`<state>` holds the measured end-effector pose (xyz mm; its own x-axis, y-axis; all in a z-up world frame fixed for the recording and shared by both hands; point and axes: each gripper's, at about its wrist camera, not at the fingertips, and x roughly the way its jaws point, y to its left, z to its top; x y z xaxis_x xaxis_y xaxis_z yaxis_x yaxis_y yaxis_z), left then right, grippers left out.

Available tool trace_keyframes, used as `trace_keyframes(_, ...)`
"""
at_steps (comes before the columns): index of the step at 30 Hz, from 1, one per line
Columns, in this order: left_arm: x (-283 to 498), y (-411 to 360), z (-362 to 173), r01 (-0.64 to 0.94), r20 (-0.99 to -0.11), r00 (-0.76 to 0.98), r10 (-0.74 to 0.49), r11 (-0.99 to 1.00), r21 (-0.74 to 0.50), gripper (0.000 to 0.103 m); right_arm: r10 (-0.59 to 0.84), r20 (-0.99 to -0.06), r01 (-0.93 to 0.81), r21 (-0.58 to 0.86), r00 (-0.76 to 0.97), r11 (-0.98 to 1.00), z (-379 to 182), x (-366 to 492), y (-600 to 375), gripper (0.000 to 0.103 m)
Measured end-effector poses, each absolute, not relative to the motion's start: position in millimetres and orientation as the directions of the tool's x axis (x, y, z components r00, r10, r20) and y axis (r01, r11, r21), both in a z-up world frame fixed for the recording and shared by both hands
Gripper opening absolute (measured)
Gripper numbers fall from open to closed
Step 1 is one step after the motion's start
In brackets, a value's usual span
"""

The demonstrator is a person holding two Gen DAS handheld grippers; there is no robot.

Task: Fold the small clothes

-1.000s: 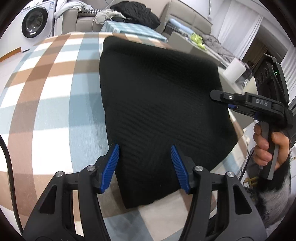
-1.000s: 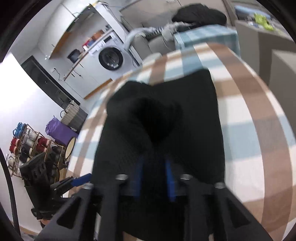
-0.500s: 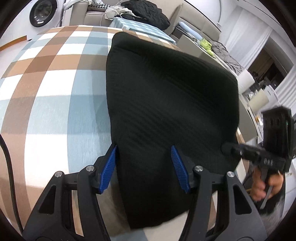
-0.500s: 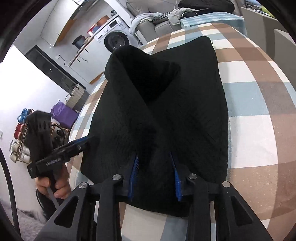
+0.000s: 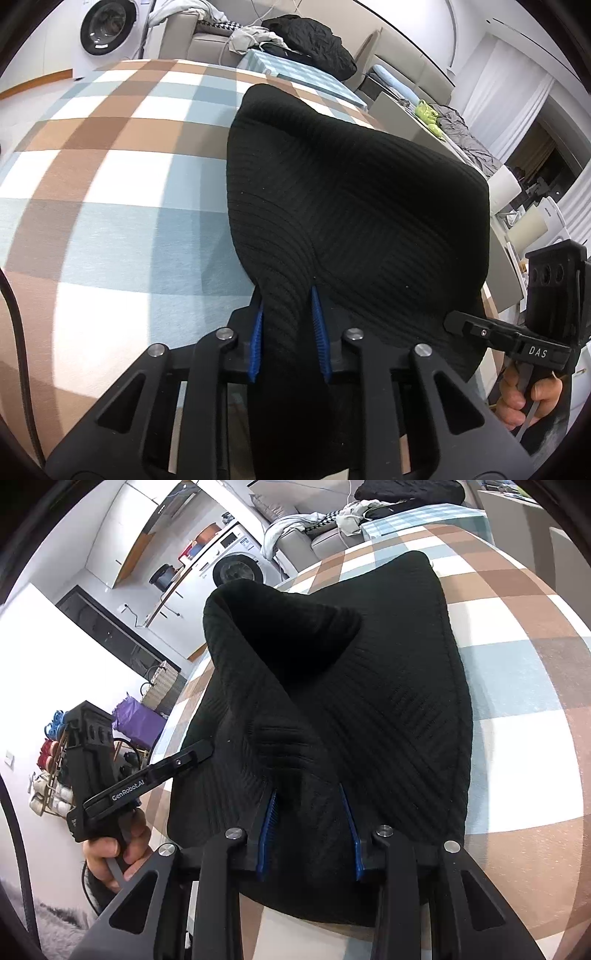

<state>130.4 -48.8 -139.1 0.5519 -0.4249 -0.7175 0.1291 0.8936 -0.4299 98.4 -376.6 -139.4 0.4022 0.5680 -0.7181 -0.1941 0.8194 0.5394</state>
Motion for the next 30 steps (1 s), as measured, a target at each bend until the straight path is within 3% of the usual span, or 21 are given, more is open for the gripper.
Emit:
trace_keyframes(11, 108.1, -3.1, -136.2, 0.075, -0.736, 0.564, -0.375, 0.911, -0.406, 0.02, 0.573, -0.749, -0.293, 0.496, 0.332, 0.817, -138.9, 100.9, -329.4, 0.034)
trace_keyframes(14, 102.7, 5.7, -130.3, 0.075, -0.736, 0.569, -0.367, 0.914, -0.398, 0.02, 0.524, -0.788, -0.326, 0.427, 0.324, 0.844, -129.4, 106.2, -321.0, 0.041)
trace_keyframes(18, 102.0, 8.4, -116.4, 0.077, -0.739, 0.585, -0.333, 0.93, -0.358, 0.02, 0.53, -0.747, -0.321, 0.427, 0.401, 0.845, -99.0, 106.1, -341.6, 0.047)
trace_keyframes(24, 104.7, 10.2, -98.3, 0.076, -0.732, 0.618, -0.288, 0.948, -0.309, 0.045, 0.548, -0.671, -0.126, 0.569, 0.499, 0.812, -86.2, 146.3, -380.1, 0.048)
trace_keyframes(27, 107.8, 10.3, -91.7, 0.055, -0.741, 0.624, -0.248, 0.96, -0.276, 0.048, 0.594, -0.641, -0.081, 0.644, 0.486, 0.761, -89.7, 175.2, -376.0, 0.049)
trace_keyframes(30, 109.0, 9.3, -87.3, 0.037, -0.744, 0.632, -0.215, 0.968, -0.248, 0.054, 0.672, -0.589, -0.039, 0.738, 0.449, 0.673, -100.5, 197.8, -372.5, 0.056)
